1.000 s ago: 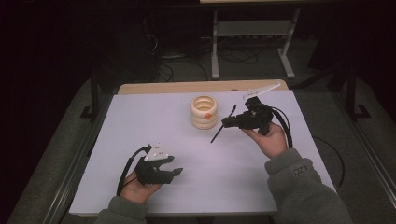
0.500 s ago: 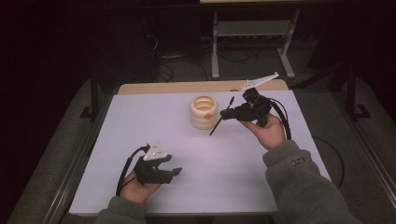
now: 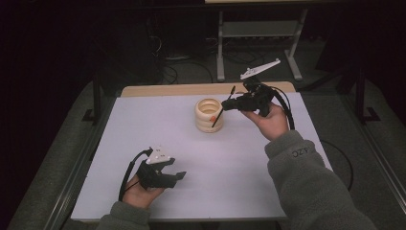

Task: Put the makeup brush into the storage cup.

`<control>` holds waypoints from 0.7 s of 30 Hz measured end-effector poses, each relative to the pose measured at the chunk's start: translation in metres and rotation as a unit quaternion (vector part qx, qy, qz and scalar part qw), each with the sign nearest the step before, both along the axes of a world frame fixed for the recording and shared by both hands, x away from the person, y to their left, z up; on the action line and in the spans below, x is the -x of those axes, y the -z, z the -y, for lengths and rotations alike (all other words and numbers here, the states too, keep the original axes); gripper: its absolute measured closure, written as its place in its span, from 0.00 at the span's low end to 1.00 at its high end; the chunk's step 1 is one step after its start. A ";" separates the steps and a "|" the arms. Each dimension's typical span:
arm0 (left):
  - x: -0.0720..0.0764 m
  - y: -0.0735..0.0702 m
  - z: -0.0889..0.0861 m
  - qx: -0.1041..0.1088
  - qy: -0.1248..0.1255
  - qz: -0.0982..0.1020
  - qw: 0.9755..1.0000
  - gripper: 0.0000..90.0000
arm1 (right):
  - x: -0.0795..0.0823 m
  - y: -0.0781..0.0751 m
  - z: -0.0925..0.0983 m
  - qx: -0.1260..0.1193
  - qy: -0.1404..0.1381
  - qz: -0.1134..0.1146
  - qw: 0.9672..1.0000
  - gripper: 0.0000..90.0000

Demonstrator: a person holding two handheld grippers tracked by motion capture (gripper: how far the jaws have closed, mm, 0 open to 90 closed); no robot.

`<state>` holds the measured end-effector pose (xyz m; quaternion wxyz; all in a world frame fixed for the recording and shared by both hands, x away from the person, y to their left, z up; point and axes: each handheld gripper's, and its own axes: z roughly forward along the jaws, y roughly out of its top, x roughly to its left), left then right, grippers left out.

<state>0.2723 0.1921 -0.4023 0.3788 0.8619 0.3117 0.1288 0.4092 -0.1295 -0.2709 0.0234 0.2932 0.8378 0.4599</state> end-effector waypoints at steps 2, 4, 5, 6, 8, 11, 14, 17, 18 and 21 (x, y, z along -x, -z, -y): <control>-0.001 0.000 -0.001 -0.007 0.002 0.000 1.000 0.40 | -0.003 -0.003 -0.001 0.001 0.002 0.001 1.000 0.93; -0.001 0.000 -0.002 -0.007 0.000 -0.002 1.000 0.40 | -0.007 -0.006 -0.003 0.002 0.005 0.001 1.000 0.93; -0.001 0.001 -0.002 -0.003 -0.001 -0.002 1.000 0.40 | -0.009 -0.007 -0.003 0.002 0.006 0.001 1.000 0.93; -0.001 0.001 -0.002 0.000 -0.003 -0.002 1.000 0.40 | -0.010 -0.008 -0.004 0.004 0.008 0.003 1.000 0.93; -0.001 0.001 -0.002 0.003 -0.005 -0.002 1.000 0.39 | -0.014 -0.012 -0.006 0.006 0.013 0.005 1.000 0.93; -0.001 0.001 -0.003 0.001 -0.004 -0.002 1.000 0.39 | -0.019 -0.017 -0.008 0.006 0.015 0.008 1.000 0.93; -0.002 0.001 -0.003 0.001 -0.003 -0.002 1.000 0.39 | -0.026 -0.021 -0.012 0.017 0.019 0.011 1.000 0.93; -0.002 0.001 -0.004 0.000 -0.003 0.000 1.000 0.38 | -0.032 -0.026 -0.014 0.019 0.024 0.010 0.999 0.93; -0.002 0.001 -0.004 0.001 -0.004 0.000 1.000 0.38 | -0.034 -0.027 -0.015 0.020 0.028 0.010 0.999 0.93; -0.002 0.001 -0.004 0.003 -0.006 0.000 1.000 0.38 | -0.040 -0.028 -0.018 0.024 0.035 0.012 0.999 0.93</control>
